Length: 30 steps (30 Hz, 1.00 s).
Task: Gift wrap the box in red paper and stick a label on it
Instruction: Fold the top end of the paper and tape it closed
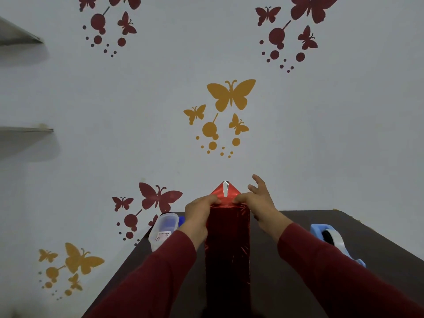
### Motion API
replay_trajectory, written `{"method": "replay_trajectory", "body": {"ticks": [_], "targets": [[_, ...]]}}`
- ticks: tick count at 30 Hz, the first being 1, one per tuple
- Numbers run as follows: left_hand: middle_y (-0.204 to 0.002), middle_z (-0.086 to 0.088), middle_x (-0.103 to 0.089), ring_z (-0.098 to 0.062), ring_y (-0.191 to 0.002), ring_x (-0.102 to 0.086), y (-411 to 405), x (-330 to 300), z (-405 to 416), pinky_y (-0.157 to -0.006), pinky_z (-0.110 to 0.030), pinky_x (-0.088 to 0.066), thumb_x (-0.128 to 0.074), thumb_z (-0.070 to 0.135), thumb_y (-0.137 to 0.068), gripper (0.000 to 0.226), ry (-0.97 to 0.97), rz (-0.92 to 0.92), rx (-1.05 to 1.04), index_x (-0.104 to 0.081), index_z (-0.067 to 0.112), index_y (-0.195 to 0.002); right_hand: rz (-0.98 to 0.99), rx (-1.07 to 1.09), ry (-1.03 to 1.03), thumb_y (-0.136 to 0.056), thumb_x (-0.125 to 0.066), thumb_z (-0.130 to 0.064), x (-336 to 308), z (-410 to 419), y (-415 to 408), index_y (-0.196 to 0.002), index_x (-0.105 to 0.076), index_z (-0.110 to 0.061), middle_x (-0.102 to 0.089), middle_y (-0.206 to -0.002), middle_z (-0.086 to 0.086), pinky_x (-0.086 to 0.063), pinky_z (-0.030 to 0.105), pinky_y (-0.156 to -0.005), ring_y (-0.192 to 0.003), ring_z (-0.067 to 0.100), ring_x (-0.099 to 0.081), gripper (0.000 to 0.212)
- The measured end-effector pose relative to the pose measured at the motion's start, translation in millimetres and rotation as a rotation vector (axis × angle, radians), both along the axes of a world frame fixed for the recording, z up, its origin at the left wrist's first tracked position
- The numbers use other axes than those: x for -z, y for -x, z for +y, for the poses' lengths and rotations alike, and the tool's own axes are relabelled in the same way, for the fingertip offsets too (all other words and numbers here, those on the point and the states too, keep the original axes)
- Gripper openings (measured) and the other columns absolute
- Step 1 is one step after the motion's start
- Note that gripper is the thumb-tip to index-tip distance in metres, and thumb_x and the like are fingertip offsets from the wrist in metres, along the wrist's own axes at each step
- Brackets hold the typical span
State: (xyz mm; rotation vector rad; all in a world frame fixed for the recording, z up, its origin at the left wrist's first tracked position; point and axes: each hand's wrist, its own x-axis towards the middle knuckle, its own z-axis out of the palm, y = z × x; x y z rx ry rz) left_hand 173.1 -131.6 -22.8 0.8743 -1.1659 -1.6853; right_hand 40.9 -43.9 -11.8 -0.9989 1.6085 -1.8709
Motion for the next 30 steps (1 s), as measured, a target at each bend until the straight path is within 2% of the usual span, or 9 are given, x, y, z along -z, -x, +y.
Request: {"method": "replay_trajectory", "body": {"ticks": [3,5,8,10,13,17,23,25,30], "targets": [[-0.086,-0.017,-0.076,-0.033,-0.078,-0.07,3.0,1.7,0.9,-0.079,-0.045,-0.061,-0.078,0.006,-0.063,0.018,-0.002,0.008,-0.018,-0.078,0.008,-0.081,0.155,0.077,0.054,-0.082,-0.083,-0.019,-6.2,11.6,1.7,-0.154,-0.034,-0.042,-0.056,-0.141,-0.005,-0.041,0.024,-0.082,-0.11,0.01,-0.058,0.09],[-0.089,-0.017,-0.077,-0.034,-0.082,-0.072,1.9,3.3,0.5,-0.082,-0.046,-0.061,-0.078,0.007,-0.064,0.016,-0.002,-0.001,-0.018,-0.079,0.009,-0.08,0.262,0.139,0.077,-0.084,-0.083,-0.031,-13.7,17.8,5.2,-0.151,-0.039,-0.042,-0.068,-0.124,-0.009,-0.042,0.029,-0.092,-0.114,0.011,-0.06,0.081],[-0.091,-0.018,-0.077,-0.034,-0.083,-0.073,-1.2,4.5,-1.7,-0.083,-0.05,-0.061,-0.079,0.008,-0.062,0.012,-0.004,0.008,0.001,-0.08,0.012,-0.074,0.337,0.116,0.053,-0.085,-0.08,-0.029,-24.2,22.7,10.4,-0.144,-0.051,-0.038,-0.078,-0.095,-0.006,-0.053,0.036,-0.096,-0.106,0.011,-0.069,0.066],[-0.092,-0.018,-0.078,-0.035,-0.086,-0.073,-2.3,4.7,-1.4,-0.085,-0.051,-0.06,-0.081,0.01,-0.06,0.011,0.002,0.003,0.013,-0.081,0.013,-0.071,0.366,0.02,-0.018,-0.085,-0.077,-0.019,-32.2,23.7,10.6,-0.141,-0.056,-0.031,-0.079,-0.091,-0.001,-0.058,0.035,-0.089,-0.099,0.014,-0.073,0.061],[-0.09,-0.016,-0.077,-0.035,-0.088,-0.073,-2.8,5.1,1.4,-0.082,-0.045,-0.061,-0.079,0.009,-0.066,0.016,0.025,0.003,0.026,-0.08,0.011,-0.082,0.366,-0.1,-0.129,-0.084,-0.075,-0.008,-44.7,18.2,7.3,-0.138,-0.058,-0.02,-0.079,-0.093,0.009,-0.056,0.026,-0.071,-0.094,0.021,-0.076,0.057],[-0.089,-0.014,-0.077,-0.035,-0.09,-0.072,-3.5,6.2,2.1,-0.078,-0.04,-0.06,-0.079,0.009,-0.071,0.015,0.06,0.0,0.016,-0.08,0.012,-0.086,0.443,-0.109,-0.232,-0.083,-0.075,-0.009,-55.7,4.9,2.7,-0.136,-0.059,-0.019,-0.079,-0.089,0.01,-0.054,0.023,-0.065,-0.08,0.016,-0.074,0.056],[-0.08,-0.006,-0.076,-0.021,-0.071,-0.069,-6.4,5.6,2.6,-0.054,-0.023,-0.051,-0.076,0.005,-0.077,0.016,0.11,0.002,0.018,-0.079,0.012,-0.091,0.497,-0.052,-0.363,-0.081,-0.077,-0.011,-55.1,-6.1,-1.6,-0.132,-0.061,-0.021,-0.078,-0.086,0.01,-0.049,0.02,-0.052,-0.053,0.006,-0.061,0.054],[-0.074,-0.004,-0.074,-0.018,-0.065,-0.068,-6.3,5.1,2.8,-0.049,-0.021,-0.05,-0.076,0.004,-0.078,0.014,0.118,0.0,0.017,-0.079,0.012,-0.088,0.502,-0.028,-0.377,-0.082,-0.076,-0.012,-54.7,-7.4,-2.5,-0.131,-0.061,-0.019,-0.076,-0.086,0.009,-0.047,0.019,-0.051,-0.052,0.006,-0.06,0.053],[-0.078,-0.005,-0.076,-0.021,-0.071,-0.07,-5.2,6.2,1.8,-0.061,-0.027,-0.053,-0.076,0.005,-0.078,0.012,0.125,-0.009,0.017,-0.079,0.013,-0.087,0.547,0.015,-0.397,-0.086,-0.073,-0.015,-54.0,-8.2,-8.2,-0.134,-0.059,-0.016,-0.075,-0.082,0.008,-0.047,0.019,-0.051,-0.054,0.009,-0.062,0.05]]}}
